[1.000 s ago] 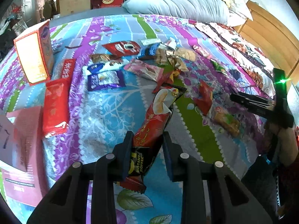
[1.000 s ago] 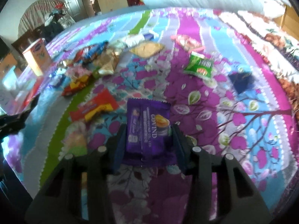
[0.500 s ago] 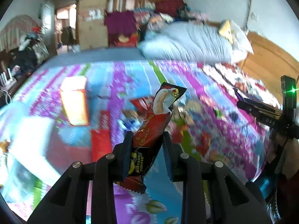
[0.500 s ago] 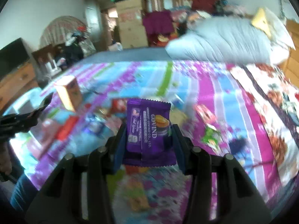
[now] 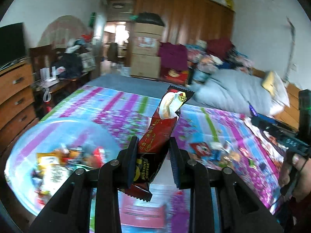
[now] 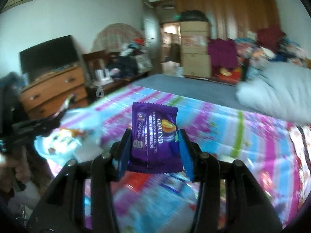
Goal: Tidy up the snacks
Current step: 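Lift and carry the coffee stick and purple packet over the clear bowl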
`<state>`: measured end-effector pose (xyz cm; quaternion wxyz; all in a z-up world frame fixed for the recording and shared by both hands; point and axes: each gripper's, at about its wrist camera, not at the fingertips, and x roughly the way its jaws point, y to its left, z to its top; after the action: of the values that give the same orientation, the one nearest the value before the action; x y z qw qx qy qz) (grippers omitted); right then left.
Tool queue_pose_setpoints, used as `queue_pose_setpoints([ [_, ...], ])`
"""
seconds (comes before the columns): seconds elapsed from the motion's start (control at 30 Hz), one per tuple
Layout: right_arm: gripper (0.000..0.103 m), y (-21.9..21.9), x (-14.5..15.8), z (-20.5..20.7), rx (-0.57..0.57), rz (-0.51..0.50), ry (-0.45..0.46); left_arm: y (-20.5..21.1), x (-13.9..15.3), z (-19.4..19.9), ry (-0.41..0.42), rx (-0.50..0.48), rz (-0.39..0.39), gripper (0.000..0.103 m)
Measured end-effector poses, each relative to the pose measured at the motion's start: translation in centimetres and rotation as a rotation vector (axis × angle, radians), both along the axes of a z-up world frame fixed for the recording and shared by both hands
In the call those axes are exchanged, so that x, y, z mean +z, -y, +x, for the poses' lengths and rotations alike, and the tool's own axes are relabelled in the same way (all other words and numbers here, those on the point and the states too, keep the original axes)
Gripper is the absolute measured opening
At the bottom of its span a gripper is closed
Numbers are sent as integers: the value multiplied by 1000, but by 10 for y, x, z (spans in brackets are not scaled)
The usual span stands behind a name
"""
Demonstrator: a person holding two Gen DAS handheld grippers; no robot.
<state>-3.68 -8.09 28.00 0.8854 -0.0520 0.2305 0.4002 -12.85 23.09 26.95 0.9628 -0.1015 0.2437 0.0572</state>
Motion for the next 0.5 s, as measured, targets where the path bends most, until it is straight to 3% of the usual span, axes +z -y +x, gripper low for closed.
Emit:
queue_pose_setpoints([
  [0.23, 47, -105, 19, -2, 161, 10, -65, -89, 8, -2, -28, 125, 27, 31],
  [0.5, 47, -192, 10, 3, 289, -19, -207, -175, -20, 19, -118, 211, -46, 31],
])
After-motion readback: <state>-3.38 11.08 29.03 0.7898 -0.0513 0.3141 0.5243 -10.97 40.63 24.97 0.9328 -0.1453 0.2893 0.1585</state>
